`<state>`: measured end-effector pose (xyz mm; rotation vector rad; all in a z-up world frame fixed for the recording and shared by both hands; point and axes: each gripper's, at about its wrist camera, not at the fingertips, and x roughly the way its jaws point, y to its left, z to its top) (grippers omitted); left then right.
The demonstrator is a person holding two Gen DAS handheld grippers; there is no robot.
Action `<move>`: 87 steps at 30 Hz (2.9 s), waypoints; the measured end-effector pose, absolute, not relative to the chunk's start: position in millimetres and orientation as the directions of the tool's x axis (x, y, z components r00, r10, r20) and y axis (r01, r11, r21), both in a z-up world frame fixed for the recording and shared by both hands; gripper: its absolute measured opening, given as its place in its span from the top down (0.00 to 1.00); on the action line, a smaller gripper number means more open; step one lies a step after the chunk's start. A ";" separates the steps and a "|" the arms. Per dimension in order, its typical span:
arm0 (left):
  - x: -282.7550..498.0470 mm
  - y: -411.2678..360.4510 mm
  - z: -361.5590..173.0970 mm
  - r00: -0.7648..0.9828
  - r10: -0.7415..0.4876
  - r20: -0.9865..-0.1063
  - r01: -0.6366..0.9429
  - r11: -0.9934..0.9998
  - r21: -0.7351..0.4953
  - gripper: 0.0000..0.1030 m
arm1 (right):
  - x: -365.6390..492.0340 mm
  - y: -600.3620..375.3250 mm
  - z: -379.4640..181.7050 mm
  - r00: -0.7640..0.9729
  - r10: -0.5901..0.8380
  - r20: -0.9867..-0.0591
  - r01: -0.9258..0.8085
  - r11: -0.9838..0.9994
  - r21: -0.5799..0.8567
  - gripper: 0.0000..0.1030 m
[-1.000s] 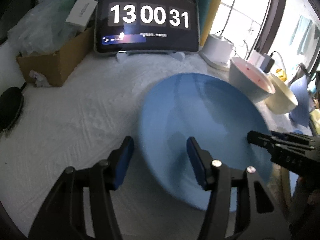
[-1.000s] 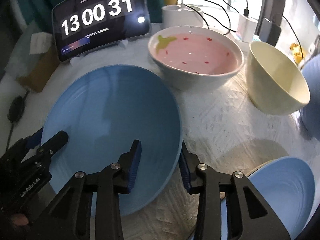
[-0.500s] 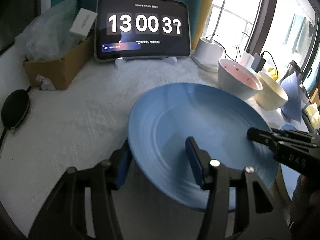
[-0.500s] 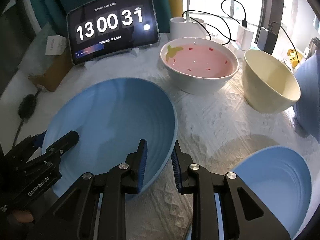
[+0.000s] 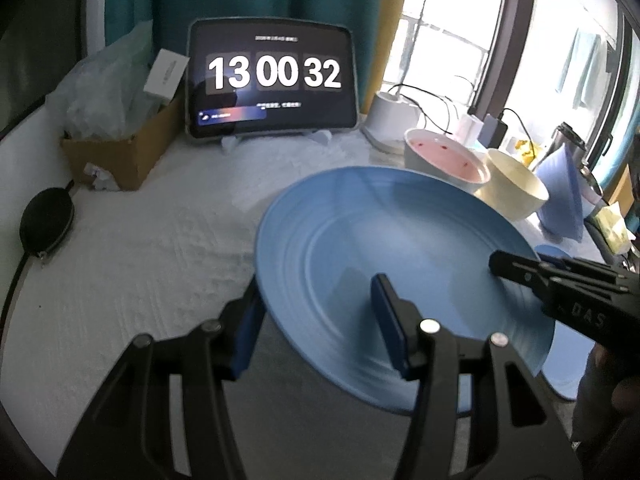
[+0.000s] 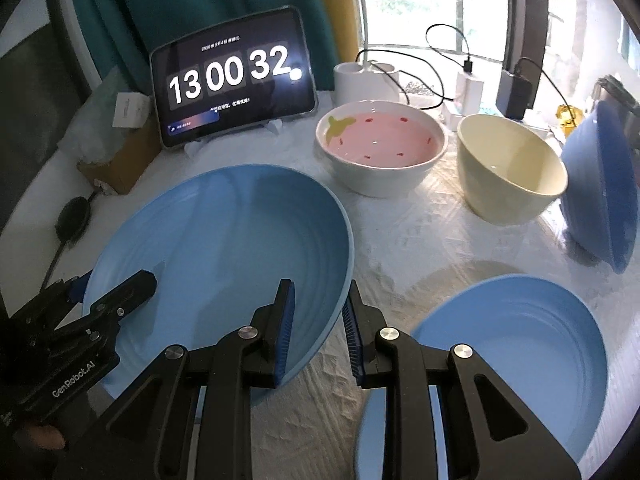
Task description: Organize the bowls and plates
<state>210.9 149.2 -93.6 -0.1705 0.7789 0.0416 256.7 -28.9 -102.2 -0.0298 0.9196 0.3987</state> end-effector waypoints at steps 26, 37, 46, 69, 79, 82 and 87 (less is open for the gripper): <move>195.6 80.5 -80.7 0.721 -0.067 -0.690 -0.007 0.995 -0.103 0.48 | 232.4 -103.4 -90.5 0.593 0.317 -0.740 -0.266 0.945 0.192 0.75; 194.2 46.3 -80.4 0.711 -0.084 -0.699 0.033 0.996 -0.086 0.48 | 225.8 -136.8 -93.2 0.601 0.310 -0.737 -0.227 0.950 0.214 0.75; 192.2 18.6 -80.9 0.700 -0.095 -0.708 0.069 0.995 -0.065 0.48 | 221.7 -166.9 -97.1 0.609 0.303 -0.733 -0.192 0.953 0.234 0.75; 190.7 -45.5 -98.1 0.646 -0.117 -0.754 0.148 0.989 -0.027 0.47 | 205.2 -233.0 -108.4 0.610 0.277 -0.742 -0.105 0.957 0.271 0.75; 191.8 -53.6 -107.2 0.603 -0.107 -0.790 0.147 0.989 -0.021 0.46 | 197.9 -244.3 -110.3 0.616 0.269 -0.740 -0.088 0.957 0.275 0.75; 192.7 -50.2 -109.6 0.588 -0.105 -0.802 0.135 0.990 -0.031 0.46 | 197.2 -244.1 -109.6 0.619 0.267 -0.739 -0.089 0.958 0.272 0.75; 190.4 -44.4 -104.3 0.606 -0.099 -0.789 0.122 0.992 -0.031 0.46 | 197.5 -244.1 -108.1 0.623 0.262 -0.737 -0.083 0.959 0.271 0.75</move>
